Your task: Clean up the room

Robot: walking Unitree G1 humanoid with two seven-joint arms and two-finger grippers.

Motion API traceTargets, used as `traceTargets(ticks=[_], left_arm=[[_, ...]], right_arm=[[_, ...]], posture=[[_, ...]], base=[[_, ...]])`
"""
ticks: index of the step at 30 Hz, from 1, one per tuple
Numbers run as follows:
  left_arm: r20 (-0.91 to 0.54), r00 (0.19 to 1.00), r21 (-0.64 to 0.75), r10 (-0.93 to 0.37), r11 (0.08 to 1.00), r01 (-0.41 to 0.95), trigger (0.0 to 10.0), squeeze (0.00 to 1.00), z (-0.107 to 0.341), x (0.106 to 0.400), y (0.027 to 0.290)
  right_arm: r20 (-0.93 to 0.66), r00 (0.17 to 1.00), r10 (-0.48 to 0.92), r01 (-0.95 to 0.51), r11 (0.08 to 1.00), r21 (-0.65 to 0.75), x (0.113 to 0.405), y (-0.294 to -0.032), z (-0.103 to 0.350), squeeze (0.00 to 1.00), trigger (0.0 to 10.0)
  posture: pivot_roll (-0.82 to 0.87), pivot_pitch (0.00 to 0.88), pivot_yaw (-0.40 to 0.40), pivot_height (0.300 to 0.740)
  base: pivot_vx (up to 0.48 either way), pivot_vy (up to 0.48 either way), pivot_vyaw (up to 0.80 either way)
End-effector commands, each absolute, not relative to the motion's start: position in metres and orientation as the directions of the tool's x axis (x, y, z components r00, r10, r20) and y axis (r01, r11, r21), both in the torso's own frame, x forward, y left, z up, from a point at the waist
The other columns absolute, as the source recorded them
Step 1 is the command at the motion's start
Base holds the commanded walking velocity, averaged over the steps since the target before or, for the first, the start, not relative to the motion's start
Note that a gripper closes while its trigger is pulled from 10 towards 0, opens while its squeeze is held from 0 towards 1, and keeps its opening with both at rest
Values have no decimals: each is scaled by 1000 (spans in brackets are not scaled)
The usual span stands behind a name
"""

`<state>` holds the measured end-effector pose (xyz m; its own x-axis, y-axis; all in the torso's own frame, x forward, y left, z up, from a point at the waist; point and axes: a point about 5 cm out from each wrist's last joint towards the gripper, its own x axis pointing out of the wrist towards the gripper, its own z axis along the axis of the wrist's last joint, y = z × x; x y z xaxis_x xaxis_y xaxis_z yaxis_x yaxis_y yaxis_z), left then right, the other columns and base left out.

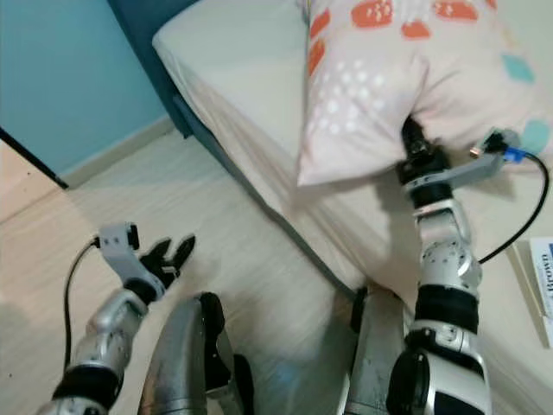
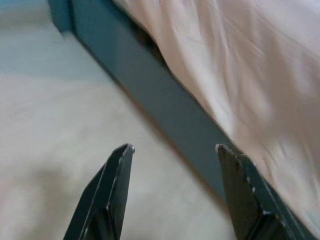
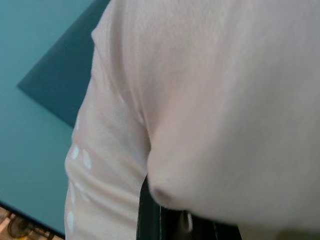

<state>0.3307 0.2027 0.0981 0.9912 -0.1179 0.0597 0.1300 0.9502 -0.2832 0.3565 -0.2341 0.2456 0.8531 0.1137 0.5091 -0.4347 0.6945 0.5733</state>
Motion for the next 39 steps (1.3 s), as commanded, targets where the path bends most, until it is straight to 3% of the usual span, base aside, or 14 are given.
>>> traceTargets(ticks=[1,10,21,31,39], left_arm=[[-9,998,-279,-66,958,61,10000,0,85,326,214],[27,1000,-301,10,954,-1,10000,0,101,341,229],[18,999,-315,49,948,-41,10000,0,99,346,223],[-20,999,-318,47,947,-51,10000,0,91,348,215],[-103,993,-319,56,944,-86,10000,0,73,341,210]], right_arm=[[546,828,125,-471,684,558,350,-234,251,0,0],[575,799,179,-530,661,532,345,-216,258,0,0],[601,759,249,-600,627,497,331,-187,279,0,0],[600,763,242,-589,643,489,331,-188,286,0,0],[481,829,284,-538,638,551,332,-164,249,0,0]], posture=[[-23,208,55,472],[-48,130,30,507],[-77,93,21,532],[-82,75,26,562],[-89,59,32,587]], base=[[0,0,0],[0,0,0],[0,0,0],[0,0,0],[0,0,0]])
